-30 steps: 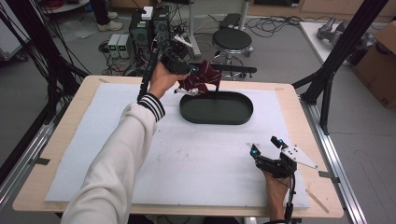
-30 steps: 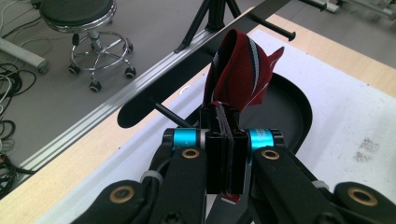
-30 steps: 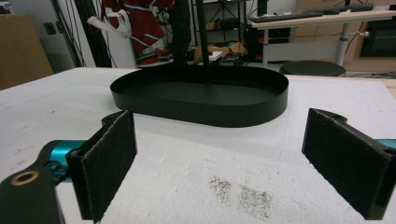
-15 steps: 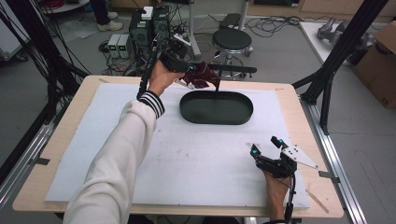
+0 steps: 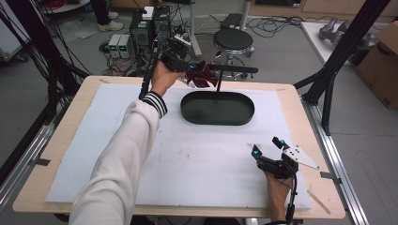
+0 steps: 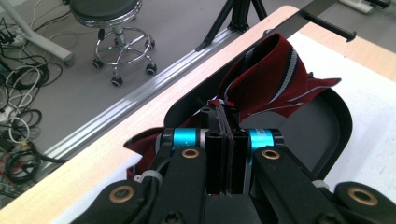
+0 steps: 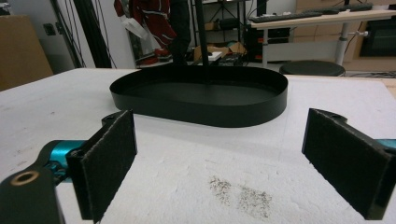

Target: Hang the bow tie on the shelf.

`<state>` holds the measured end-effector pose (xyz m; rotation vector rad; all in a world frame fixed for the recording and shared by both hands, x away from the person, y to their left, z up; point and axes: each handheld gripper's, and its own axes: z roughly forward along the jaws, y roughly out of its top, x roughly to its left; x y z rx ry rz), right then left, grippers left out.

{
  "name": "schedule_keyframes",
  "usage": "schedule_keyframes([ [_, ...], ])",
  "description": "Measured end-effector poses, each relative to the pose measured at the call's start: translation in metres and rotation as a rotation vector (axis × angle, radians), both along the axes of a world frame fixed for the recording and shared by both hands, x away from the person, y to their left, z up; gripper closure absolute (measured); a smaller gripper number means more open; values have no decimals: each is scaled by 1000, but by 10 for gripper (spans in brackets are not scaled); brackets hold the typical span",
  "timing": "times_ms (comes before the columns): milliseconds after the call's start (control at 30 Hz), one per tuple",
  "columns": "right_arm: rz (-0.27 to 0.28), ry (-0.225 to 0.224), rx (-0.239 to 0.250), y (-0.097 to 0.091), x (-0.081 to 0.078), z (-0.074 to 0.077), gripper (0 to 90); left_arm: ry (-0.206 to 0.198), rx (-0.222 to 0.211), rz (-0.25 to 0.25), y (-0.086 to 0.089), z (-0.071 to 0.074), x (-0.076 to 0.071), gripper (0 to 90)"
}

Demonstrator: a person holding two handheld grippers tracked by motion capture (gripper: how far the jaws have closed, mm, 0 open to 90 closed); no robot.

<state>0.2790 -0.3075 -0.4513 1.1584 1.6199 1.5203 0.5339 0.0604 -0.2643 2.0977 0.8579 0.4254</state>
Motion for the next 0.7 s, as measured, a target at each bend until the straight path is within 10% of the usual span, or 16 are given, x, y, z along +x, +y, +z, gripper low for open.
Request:
schedule_keyframes([
  [233, 0, 1, 2, 0, 0, 0, 92, -17, -8, 9, 2, -2, -1, 844],
  [400, 1, 2, 1, 0, 0, 0, 92, -108, 41, 32, 3, 1, -10, 558],
  [567, 1, -5, 1, 0, -1, 0, 92, -227, -107, 67, 20, 4, -22, 186],
  [700, 4, -6, -1, 0, -1, 0, 92, -279, -226, 25, 39, 4, -34, 105],
])
